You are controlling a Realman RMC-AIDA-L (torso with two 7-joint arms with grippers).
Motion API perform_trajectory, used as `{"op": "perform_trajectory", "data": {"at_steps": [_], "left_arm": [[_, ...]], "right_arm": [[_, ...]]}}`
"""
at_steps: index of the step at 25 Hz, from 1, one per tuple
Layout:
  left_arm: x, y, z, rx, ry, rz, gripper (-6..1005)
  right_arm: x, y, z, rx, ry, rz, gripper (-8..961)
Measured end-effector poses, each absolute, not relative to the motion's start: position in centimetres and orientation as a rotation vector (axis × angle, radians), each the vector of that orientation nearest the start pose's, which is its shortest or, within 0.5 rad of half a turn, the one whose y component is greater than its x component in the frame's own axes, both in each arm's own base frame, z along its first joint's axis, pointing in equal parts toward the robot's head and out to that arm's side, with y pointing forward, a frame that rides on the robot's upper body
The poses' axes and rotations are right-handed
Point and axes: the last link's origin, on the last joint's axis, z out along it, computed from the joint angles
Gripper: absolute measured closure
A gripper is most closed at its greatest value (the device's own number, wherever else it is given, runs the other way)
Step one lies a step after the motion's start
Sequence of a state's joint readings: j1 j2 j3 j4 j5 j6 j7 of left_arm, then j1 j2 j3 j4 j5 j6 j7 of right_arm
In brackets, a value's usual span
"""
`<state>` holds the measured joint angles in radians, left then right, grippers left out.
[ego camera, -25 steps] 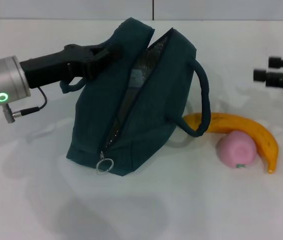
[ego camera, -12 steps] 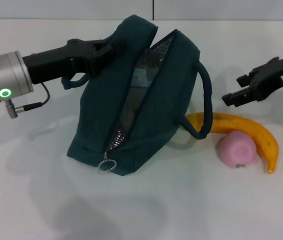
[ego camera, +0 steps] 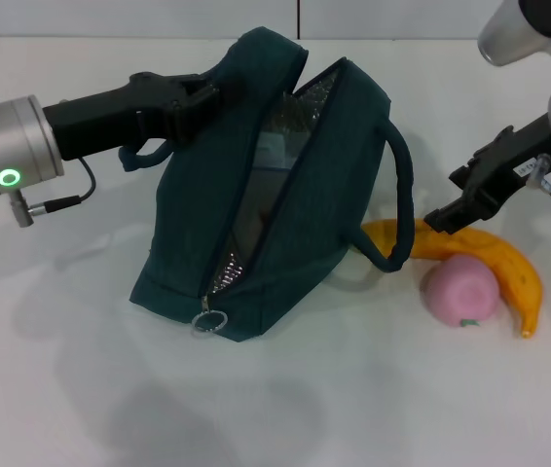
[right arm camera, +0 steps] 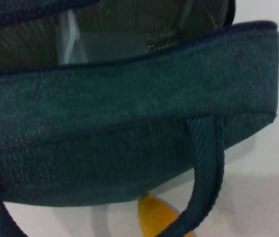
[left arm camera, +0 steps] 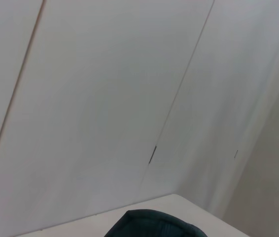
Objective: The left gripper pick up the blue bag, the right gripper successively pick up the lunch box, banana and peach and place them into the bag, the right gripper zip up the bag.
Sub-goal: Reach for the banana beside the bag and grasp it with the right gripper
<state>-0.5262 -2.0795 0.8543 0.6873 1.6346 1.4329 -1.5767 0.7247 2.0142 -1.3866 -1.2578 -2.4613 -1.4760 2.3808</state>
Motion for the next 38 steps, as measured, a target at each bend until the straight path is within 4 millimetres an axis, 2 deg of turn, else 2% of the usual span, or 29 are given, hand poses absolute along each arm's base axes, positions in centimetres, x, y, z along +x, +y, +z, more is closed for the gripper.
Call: {"op": "perform_trajectory", "data": {"at_steps": [11, 22, 38], "left_arm": [[-22.7, 36.3, 1.4, -2.496, -0.795, -0.996, 957], [-22.4, 36.5, 1.4, -2.498, -0.790, -1.001, 957], [-22.3, 36.5, 1.3, -2.499, -0.786, -1.004, 957]], "right_arm": [[14.8, 38.4, -2.1, -2.732, 0.488, -0.526, 285], [15.6, 38.9, -4.0, -2.734, 0.501, -0.561, 330], [15.9, 38.7, -4.6, -2.751, 0.530, -0.526, 396]]}}
